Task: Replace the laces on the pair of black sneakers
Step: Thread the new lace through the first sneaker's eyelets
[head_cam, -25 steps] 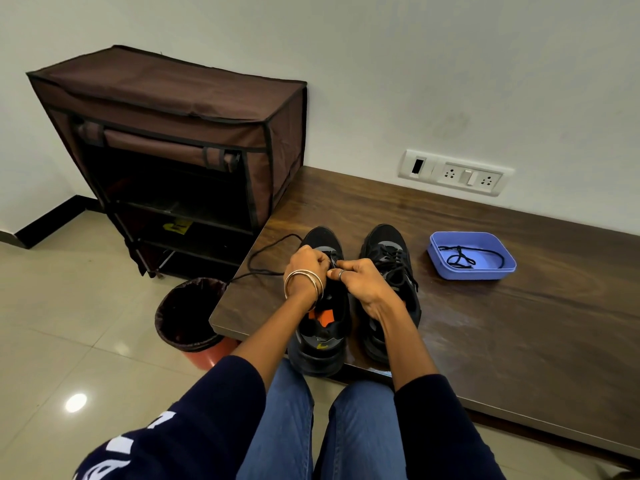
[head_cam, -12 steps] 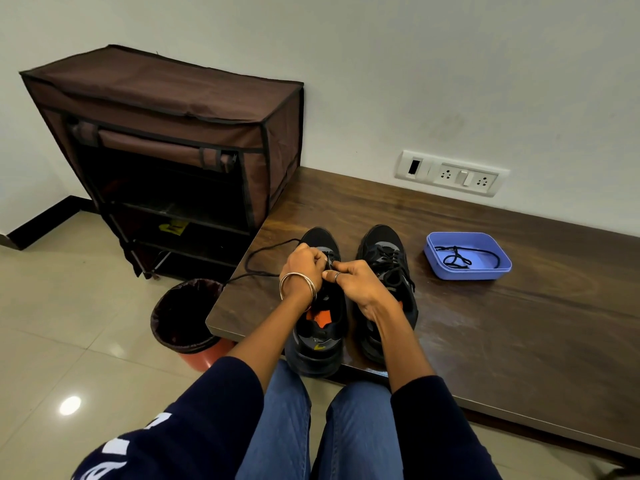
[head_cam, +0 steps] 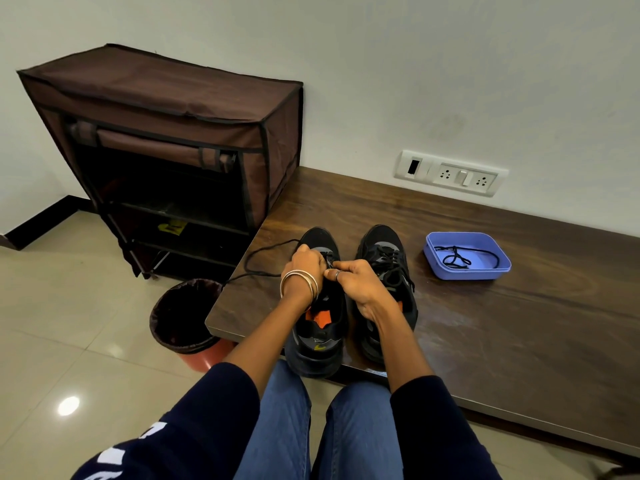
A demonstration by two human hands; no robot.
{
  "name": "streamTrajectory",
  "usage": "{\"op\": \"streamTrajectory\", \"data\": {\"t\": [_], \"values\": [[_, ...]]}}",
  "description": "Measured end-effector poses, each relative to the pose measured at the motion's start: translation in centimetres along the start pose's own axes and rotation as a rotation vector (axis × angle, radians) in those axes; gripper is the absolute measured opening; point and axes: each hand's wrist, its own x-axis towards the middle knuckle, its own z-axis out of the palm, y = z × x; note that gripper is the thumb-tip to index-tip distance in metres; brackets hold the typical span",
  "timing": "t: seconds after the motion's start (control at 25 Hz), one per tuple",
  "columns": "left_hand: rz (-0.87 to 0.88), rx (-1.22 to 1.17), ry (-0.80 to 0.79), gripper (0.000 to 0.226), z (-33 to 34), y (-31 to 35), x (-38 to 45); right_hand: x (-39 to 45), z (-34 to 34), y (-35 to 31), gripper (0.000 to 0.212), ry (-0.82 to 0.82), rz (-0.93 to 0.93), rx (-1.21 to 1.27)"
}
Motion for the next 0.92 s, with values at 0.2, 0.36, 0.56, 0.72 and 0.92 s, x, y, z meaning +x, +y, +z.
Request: {"op": "streamTrajectory", "data": {"t": [0.2, 0.36, 0.56, 0.72, 0.92], "values": [[-0.023, -0.130, 0.036, 0.020, 0.3, -0.4, -0.1, 0.6, -0.1, 0.6, 0.014, 0.040, -0.014, -0.047], [-0.041, -0.203, 0.044, 0.020, 0.2, -0.6, 0.0, -0.2, -0.1, -0.1, 0.022, 0.022, -0.015, -0.023], [-0.053, -0.189, 0.095, 0.018, 0.5, -0.3, -0.4, -0.1, -0.4, -0.2, 0.024, -0.021, -0.018, 0.014], [-0.153, -0.103, 0.134, 0.022, 0.5, 1.0, -0.9, 1.0, -0.4, 0.9, 0.021, -0.006, -0.030, -0.125], [-0.271, -0.202, 0.169, 0.021, 0.6, 1.8, -1.1, 1.1, -0.7, 0.9, 0.021, -0.009, -0.044, -0.157]]}}
